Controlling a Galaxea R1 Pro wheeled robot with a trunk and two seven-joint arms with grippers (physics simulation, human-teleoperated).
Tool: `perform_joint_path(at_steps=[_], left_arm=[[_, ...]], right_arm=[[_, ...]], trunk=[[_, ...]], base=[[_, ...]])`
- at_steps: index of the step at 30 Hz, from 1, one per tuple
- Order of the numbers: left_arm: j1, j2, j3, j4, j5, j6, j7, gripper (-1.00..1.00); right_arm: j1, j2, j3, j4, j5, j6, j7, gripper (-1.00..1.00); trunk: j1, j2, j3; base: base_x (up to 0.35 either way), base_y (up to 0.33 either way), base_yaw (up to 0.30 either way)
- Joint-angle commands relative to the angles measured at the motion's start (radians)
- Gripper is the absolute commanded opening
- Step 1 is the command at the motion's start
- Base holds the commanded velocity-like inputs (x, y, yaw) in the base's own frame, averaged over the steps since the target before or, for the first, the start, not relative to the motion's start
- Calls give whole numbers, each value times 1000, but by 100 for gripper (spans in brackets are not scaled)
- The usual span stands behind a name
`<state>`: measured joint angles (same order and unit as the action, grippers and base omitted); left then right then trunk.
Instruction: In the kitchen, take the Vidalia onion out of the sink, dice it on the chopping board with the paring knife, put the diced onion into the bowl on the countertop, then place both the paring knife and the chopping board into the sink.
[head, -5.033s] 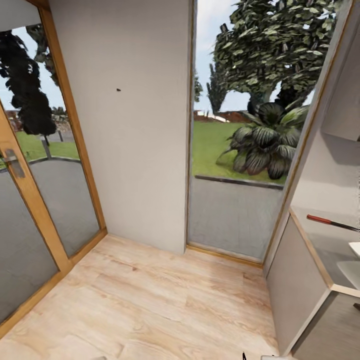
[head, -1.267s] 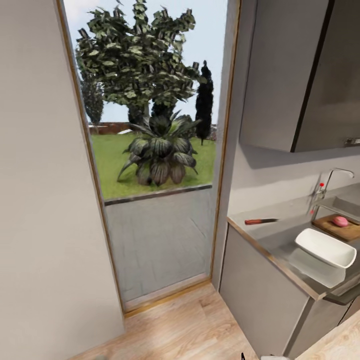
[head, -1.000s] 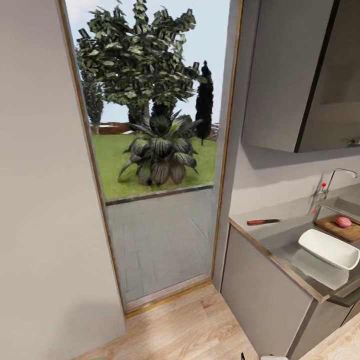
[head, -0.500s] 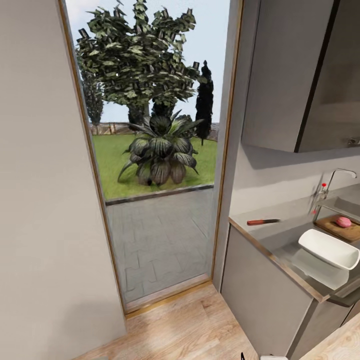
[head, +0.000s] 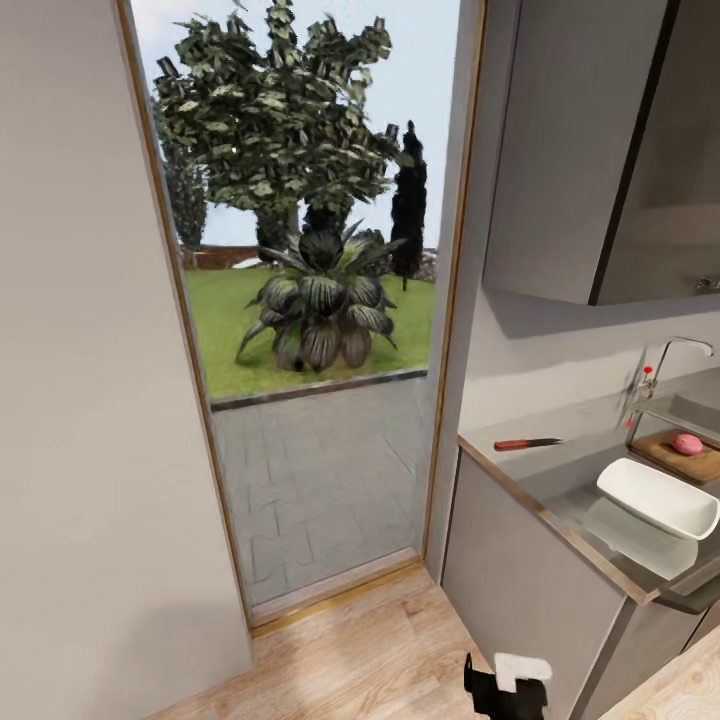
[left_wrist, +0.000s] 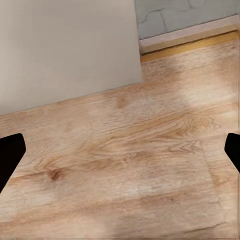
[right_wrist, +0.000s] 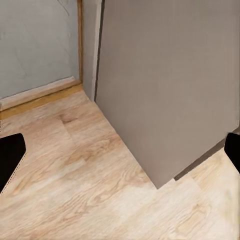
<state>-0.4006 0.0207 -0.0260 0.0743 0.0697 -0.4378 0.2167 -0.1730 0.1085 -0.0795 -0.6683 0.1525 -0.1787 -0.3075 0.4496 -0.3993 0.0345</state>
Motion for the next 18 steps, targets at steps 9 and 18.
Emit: perform_joint_path(at_steps=[9, 18], left_arm=[[-1, -5, -3, 5, 7, 12, -2, 100], [-1, -5, -3, 4, 7, 16, 0, 100]], right_arm=[[-169, 66, 84, -325, 107, 446, -54, 100], [-542, 66, 89, -333, 112, 779, -74, 100]], trunk=[[0, -1, 0], [0, -1, 0]], base=[[0, 0, 0], [0, 0, 0]])
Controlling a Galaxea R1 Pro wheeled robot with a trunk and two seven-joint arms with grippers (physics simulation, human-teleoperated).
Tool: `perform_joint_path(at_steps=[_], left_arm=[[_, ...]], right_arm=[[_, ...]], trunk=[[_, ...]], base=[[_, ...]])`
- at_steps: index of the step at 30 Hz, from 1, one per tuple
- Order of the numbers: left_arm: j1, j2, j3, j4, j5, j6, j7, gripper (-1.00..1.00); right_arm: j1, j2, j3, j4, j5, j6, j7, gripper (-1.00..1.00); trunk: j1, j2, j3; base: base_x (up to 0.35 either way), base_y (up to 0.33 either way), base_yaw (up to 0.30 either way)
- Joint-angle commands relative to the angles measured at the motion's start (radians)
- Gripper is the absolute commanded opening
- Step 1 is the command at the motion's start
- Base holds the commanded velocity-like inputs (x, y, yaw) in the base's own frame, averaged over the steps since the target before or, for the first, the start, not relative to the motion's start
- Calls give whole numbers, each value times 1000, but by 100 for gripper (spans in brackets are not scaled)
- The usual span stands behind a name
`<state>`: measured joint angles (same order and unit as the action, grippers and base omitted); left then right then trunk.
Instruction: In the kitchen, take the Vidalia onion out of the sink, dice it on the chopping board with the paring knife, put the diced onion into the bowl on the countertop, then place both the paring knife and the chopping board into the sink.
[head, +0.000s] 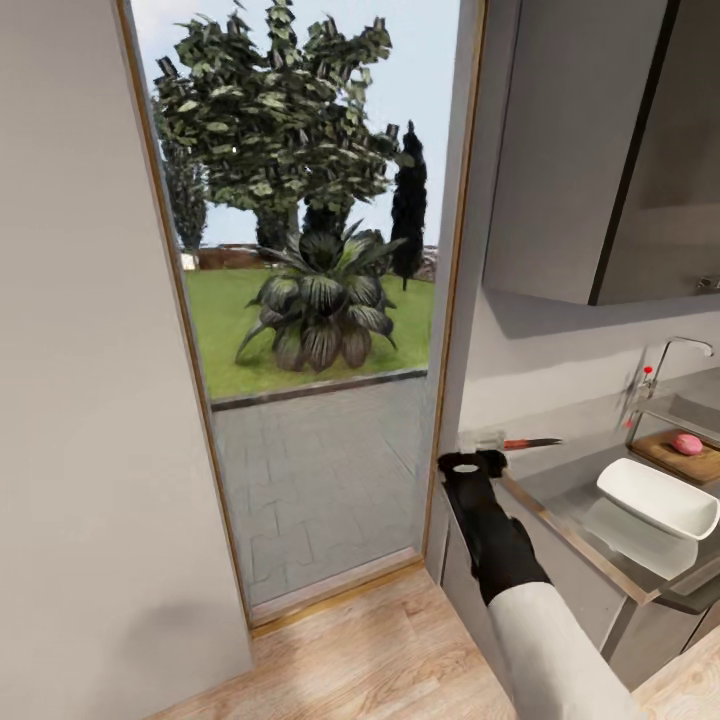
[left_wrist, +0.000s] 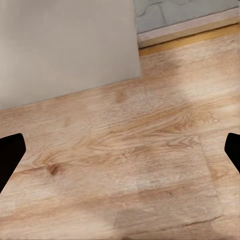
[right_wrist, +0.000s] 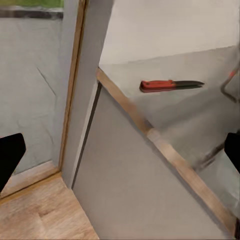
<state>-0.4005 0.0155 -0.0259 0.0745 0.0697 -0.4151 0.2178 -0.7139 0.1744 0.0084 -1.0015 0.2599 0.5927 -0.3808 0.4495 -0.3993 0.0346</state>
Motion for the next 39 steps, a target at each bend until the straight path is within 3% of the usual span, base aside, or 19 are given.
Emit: perform_joint_path(at_steps=[1, 4, 7, 11, 13, 14, 16, 17, 19, 21, 24, 39], left_arm=[[-1, 0, -3, 4, 7, -4, -1, 100], [-1, 0, -3, 4, 7, 13, 1, 100], [-1, 0, -3, 4, 7, 51, 2, 100], [-1, 0, -2, 5, 7, 190, 1, 100], [-1, -1, -2, 5, 7, 279, -2, 100], [-1, -2, -2, 5, 7, 330, -9, 100], [-1, -2, -2, 5, 7, 369, -21, 100], [-1, -2, -2, 6, 7, 395, -37, 100], [-1, -1, -2, 7, 7, 413, -56, 100], [0, 3, -2, 8, 7, 432, -87, 100], [0, 6, -2, 8, 7, 443, -107, 100], [0, 3, -2, 7, 7, 450, -106, 100]], right_arm=[[-52, 0, 0, 2, 5, 43, -1, 100], [-169, 0, -4, 11, 4, 119, -1, 100], [-238, 0, -10, 37, 4, 175, -1, 100], [-305, 0, -29, 118, 3, 233, -1, 100], [-336, -14, -41, 166, 1, 247, 0, 100], [-357, -34, -54, 199, -3, 254, 0, 100], [-376, -56, -72, 231, -11, 262, 1, 100], [-394, -80, -95, 264, -22, 274, 1, 100], [-408, -103, -119, 293, -37, 292, 2, 100], [-424, -144, -152, 327, -77, 340, 3, 100], [-432, -178, -170, 346, -142, 381, 1, 100], [-434, -188, -174, 351, -160, 394, 0, 100]], trunk=[[0, -1, -1], [0, -1, -1], [0, -1, -1], [0, -1, -1], [0, -1, -1], [0, -1, -1], [0, -1, -1], [0, -1, -1], [0, -1, -1], [0, -1, -1], [0, -1, -1], [0, -1, -15]], base=[[0, 0, 0], [0, 0, 0], [0, 0, 0], [0, 0, 0], [0, 0, 0], [0, 0, 0], [0, 0, 0], [0, 0, 0], [0, 0, 0], [0, 0, 0], [0, 0, 0], [225, 0, 0]])
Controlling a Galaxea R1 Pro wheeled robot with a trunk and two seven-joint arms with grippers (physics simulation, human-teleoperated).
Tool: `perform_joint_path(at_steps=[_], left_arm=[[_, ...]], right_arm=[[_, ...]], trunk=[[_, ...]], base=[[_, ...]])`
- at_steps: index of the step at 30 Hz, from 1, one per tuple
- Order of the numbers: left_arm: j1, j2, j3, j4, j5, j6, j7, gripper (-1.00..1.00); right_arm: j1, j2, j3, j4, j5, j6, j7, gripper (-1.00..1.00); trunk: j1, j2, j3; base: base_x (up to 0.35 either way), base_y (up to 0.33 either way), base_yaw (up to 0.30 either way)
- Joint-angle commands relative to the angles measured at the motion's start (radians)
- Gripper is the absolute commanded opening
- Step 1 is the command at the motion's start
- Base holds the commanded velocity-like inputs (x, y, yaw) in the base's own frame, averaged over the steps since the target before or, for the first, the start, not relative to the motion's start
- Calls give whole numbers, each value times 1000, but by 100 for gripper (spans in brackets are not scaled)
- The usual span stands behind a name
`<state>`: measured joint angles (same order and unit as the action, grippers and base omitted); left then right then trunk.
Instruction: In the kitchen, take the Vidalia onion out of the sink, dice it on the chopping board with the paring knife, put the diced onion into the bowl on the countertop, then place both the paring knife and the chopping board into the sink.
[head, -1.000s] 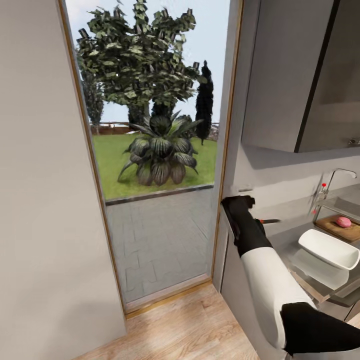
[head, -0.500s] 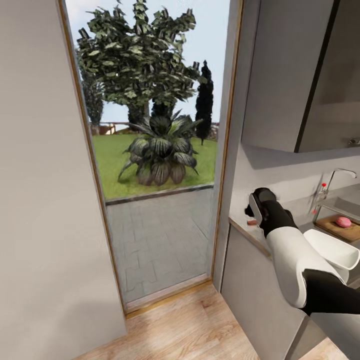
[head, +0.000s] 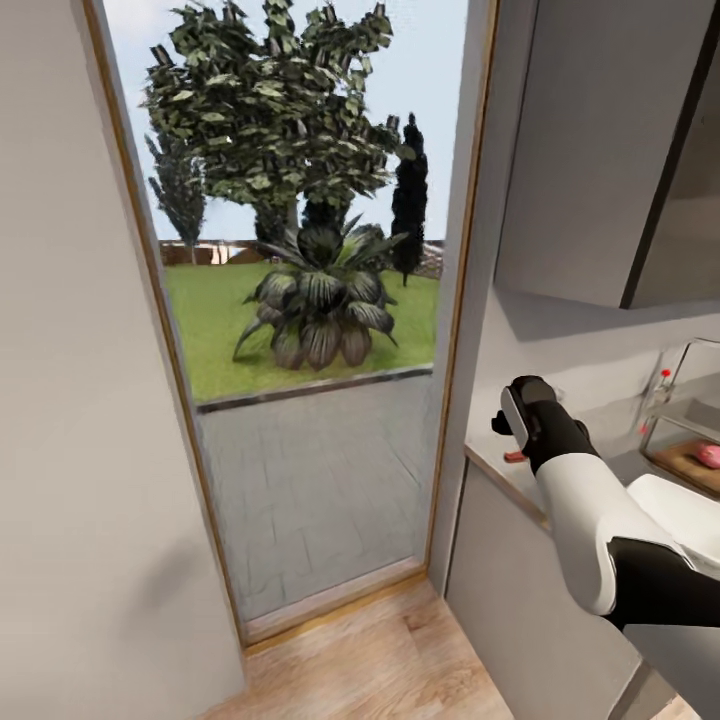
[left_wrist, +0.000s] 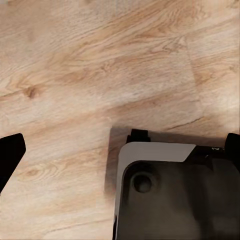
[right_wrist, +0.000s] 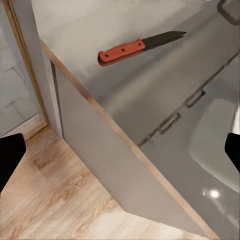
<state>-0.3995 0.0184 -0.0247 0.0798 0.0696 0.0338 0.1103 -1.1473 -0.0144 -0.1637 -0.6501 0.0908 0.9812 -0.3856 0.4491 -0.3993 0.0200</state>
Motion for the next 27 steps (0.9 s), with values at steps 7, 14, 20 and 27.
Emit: perform_joint_path(at_steps=[7, 14, 20, 27], left_arm=[[-1, 0, -3, 1, 7, 1, 1, 100], [-1, 0, -3, 2, 7, 1, -2, 100], [-1, -1, -3, 2, 7, 0, -2, 100], [-1, -7, -3, 1, 6, 0, -1, 100]], right_arm=[[0, -17, -3, 1, 9, 5, 5, 100], [0, -52, -42, 4, 10, 5, 5, 100], [-1, -64, -176, 5, 10, 0, 3, 100], [-1, -42, -198, 57, 4, -2, 4, 100]], trunk=[[1, -1, -12], [1, -1, -15], [1, -1, -16], [1, -1, -16]], base=[[318, -50, 0], [305, -153, 0], [88, -60, 0], [5, -4, 0]])
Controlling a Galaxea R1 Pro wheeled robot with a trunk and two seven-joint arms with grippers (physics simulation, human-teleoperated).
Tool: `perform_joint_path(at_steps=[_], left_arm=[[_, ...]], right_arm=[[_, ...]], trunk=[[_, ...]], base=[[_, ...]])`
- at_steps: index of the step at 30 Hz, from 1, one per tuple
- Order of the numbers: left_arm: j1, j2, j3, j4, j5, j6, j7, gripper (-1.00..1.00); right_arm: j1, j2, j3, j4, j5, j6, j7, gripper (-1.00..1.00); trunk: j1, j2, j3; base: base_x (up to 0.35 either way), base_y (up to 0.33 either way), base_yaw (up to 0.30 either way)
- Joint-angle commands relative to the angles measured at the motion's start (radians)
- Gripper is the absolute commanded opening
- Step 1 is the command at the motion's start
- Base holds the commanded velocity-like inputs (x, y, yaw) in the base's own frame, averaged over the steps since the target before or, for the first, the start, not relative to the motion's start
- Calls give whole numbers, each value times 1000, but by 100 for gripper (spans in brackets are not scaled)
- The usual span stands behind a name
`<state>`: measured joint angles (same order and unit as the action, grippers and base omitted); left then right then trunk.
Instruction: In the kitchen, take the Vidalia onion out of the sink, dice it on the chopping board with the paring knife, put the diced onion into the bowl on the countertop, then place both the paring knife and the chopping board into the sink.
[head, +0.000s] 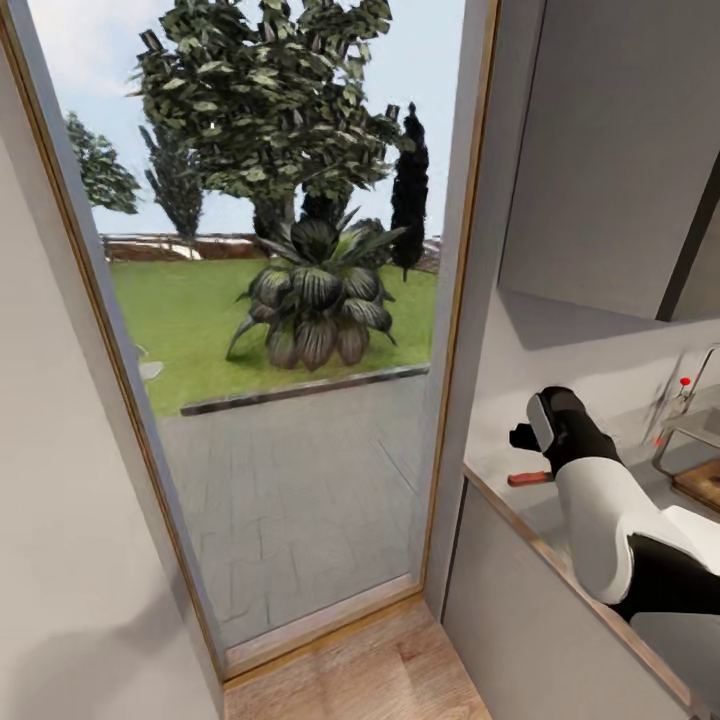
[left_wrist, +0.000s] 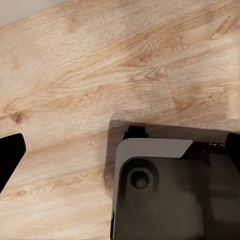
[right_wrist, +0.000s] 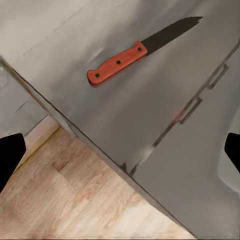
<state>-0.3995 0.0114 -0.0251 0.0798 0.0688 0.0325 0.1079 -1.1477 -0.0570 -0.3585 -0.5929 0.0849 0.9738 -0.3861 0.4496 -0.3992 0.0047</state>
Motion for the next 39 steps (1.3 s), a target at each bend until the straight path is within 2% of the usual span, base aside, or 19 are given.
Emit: perform_joint_path(at_steps=[1, 3, 5, 8, 12, 15, 28, 30, 34, 39], left_arm=[[-1, 0, -3, 1, 7, 1, 2, 100], [-1, -1, -4, 1, 7, 1, 3, 100], [-1, -2, -4, 1, 8, 1, 4, 100], [-1, -3, -4, 1, 7, 1, 6, 100], [-1, -5, -3, 0, 7, -3, 4, 100], [-1, -5, -3, -1, 6, -9, 2, 100], [-1, 10, -3, -2, 3, -12, 3, 100], [-1, 10, -4, -2, 3, -13, 3, 100], [-1, 10, -3, -2, 3, -13, 3, 100], [-1, 10, -3, -2, 3, -13, 3, 100]], right_arm=[[0, 3, -10, 9, 6, 4, 4, 100], [0, 5, -56, 38, 1, -2, 4, 100], [-1, 9, -133, 61, -1, -15, -9, 100], [-1, 21, -164, 73, -2, -33, -59, 100], [0, 49, -176, 80, -3, -60, -126, 100], [0, 59, -179, 81, -3, -72, -152, 100], [0, 53, -183, 81, 2, -75, -168, 100], [0, 53, -182, 81, 2, -76, -177, 100], [0, 61, -180, 81, 1, -78, -240, 100], [0, 61, -180, 81, 1, -78, -253, 100]], trunk=[[0, -1, 0], [0, -1, 0], [0, -1, 0], [0, -1, 0], [0, -1, 0], [0, -1, 0], [0, -1, 0], [0, -1, -1], [0, -1, -6], [0, -1, -14]], base=[[0, 0, 0], [0, 0, 0], [0, 0, 0], [0, -2, 0], [0, -17, 0], [0, -7, 0], [0, 0, 0], [0, 0, 0], [0, 0, 0], [0, 0, 0]])
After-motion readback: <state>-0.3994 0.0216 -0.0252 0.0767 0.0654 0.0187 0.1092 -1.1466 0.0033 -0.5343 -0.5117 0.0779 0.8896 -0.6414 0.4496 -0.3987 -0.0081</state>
